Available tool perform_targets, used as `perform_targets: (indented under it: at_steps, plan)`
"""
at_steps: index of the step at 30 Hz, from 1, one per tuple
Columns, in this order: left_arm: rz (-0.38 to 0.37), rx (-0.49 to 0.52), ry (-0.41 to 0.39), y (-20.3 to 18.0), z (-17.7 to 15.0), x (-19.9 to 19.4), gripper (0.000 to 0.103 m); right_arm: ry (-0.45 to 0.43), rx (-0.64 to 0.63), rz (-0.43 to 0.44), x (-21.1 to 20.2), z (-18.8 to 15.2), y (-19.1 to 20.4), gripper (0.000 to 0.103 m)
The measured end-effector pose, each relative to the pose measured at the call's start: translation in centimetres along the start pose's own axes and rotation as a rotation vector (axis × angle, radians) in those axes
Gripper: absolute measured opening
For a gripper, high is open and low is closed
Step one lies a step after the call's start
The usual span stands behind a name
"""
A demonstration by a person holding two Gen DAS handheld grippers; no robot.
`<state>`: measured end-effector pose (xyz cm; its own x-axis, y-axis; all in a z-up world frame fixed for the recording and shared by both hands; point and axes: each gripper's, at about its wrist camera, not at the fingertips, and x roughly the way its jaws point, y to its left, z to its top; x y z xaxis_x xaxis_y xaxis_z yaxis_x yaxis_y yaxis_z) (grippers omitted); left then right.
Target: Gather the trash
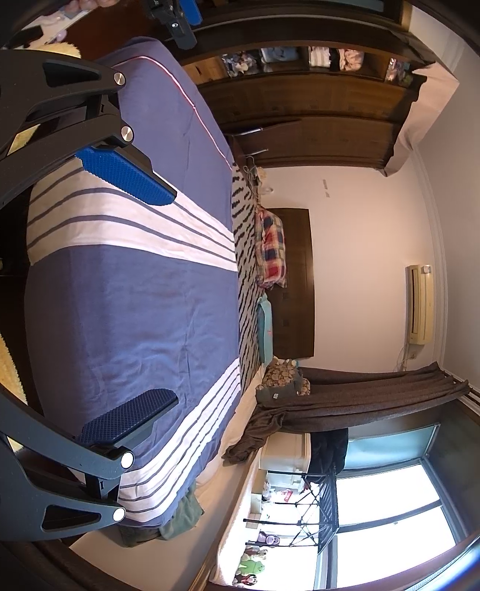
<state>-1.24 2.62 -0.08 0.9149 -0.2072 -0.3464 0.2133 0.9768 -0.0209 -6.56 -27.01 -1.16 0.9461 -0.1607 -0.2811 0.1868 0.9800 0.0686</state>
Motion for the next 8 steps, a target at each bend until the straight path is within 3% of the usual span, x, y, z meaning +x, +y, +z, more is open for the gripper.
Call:
perform_targets:
  at_steps: [8]
  plan:
    - [-0.024, -0.018, 0.035, 0.33, 0.13, 0.56, 0.095, 0.008, 0.001, 0.005, 0.16, -0.11, -0.05, 0.1]
